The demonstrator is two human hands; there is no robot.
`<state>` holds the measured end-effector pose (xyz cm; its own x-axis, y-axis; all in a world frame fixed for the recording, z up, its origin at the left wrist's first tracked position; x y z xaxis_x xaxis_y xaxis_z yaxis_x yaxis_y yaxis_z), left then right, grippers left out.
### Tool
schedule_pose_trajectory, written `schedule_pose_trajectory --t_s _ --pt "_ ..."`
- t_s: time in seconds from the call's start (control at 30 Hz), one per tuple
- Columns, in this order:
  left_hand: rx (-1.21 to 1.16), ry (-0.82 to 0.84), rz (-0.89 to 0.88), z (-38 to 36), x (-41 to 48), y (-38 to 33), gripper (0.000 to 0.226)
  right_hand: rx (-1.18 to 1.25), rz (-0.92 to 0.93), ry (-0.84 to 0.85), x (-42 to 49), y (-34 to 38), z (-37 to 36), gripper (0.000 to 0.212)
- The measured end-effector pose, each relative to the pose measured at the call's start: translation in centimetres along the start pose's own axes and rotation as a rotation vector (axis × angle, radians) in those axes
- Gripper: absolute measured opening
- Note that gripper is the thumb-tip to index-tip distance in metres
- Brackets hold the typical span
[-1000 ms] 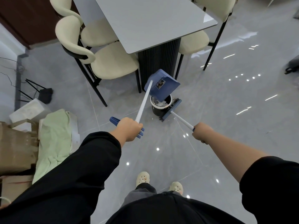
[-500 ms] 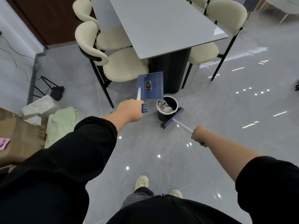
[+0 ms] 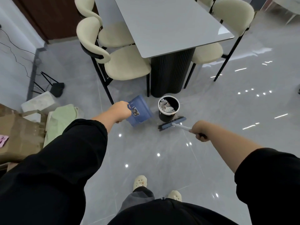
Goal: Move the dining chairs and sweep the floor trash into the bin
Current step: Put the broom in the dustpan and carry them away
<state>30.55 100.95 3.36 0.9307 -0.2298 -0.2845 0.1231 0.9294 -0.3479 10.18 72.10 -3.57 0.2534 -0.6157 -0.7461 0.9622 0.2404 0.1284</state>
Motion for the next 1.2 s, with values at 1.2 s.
schedule_pose_trajectory --t_s 1.2 --pt "-0.007 0.589 -0.525 -20.5 6.2 -44.2 0.075 0.235 0.777 -0.359 10.9 4.0 30.6 0.056"
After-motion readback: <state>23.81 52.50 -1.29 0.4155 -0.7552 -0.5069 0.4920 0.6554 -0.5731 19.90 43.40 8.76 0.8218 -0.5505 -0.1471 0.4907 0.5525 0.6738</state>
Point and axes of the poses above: each hand's wrist, its own x-axis towards the middle knuckle, its own z-axis out of the back of the hand, y = z × x, the point moved 9 cm from there along x, towards the middle knuckle, and after that the axes turned 14 degrees about -y, right-handed, at the moved point
